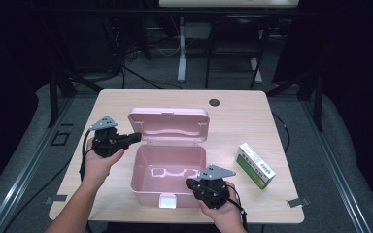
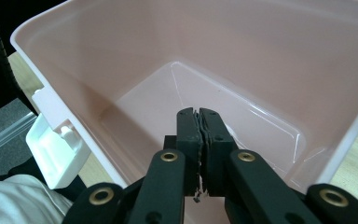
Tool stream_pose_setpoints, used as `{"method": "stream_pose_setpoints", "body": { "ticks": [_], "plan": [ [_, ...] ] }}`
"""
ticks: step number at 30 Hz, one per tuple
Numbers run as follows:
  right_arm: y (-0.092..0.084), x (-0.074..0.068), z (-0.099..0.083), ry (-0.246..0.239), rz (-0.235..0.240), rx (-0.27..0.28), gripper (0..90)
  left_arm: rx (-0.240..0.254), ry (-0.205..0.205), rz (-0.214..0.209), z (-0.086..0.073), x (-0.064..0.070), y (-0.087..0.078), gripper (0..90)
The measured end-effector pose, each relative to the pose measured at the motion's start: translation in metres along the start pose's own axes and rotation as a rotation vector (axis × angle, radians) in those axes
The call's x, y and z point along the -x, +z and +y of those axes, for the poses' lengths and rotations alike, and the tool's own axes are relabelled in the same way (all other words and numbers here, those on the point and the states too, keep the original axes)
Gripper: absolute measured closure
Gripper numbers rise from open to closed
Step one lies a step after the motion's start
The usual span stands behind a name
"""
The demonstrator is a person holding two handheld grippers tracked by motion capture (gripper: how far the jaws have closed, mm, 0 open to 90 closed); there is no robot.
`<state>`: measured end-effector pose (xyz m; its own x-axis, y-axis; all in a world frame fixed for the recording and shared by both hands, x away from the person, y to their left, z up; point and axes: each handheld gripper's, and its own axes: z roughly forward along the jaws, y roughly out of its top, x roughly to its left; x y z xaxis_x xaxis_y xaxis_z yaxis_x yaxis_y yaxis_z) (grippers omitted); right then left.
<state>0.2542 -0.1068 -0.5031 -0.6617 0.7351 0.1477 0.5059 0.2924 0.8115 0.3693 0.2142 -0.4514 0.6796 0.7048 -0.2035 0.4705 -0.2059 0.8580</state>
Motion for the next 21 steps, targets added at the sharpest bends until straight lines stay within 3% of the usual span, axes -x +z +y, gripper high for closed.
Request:
{"method": "stream_pose_setpoints", "body": {
  "ticks": [14,21],
  "plan": [
    [0.0,0.0,0.0,0.0,0.002,0.002,86.8,-0.027,-0.026,0.02,-0.007,-0.007,0.008,87.9],
    [0.0,0.0,0.0,0.002,0.003,0.004,86.3,-0.046,-0.044,0.008,-0.011,-0.008,0.012,85.0]
  ]
}}
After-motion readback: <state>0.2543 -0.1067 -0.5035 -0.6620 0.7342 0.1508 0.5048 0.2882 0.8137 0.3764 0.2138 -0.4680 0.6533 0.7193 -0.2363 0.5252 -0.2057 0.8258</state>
